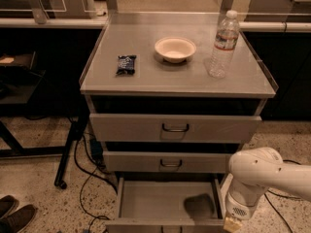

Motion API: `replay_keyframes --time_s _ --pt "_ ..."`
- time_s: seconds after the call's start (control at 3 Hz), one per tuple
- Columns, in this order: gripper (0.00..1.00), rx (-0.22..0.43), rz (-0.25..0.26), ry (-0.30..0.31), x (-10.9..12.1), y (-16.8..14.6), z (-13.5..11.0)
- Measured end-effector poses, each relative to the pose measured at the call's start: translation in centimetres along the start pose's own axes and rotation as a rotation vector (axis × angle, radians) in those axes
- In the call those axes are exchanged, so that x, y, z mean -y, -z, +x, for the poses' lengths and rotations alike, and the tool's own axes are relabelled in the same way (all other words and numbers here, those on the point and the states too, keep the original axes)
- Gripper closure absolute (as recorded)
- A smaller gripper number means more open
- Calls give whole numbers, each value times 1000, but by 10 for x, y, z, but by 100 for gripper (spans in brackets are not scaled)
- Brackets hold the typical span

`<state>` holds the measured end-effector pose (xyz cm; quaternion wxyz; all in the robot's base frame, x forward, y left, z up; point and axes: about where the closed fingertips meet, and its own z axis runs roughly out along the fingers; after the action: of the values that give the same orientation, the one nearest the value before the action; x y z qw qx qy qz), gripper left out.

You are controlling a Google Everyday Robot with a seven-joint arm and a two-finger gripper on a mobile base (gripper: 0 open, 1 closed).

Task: Close bottom drawer

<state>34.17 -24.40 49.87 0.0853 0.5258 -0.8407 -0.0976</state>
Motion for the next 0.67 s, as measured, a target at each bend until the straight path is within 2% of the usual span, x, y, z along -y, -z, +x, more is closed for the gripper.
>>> replay_keyframes --time_s 0.33,0.67 --pt "100 -14 -49 -7 3 -31 -3" --pt "100 -16 -59 -7 2 -35 -3"
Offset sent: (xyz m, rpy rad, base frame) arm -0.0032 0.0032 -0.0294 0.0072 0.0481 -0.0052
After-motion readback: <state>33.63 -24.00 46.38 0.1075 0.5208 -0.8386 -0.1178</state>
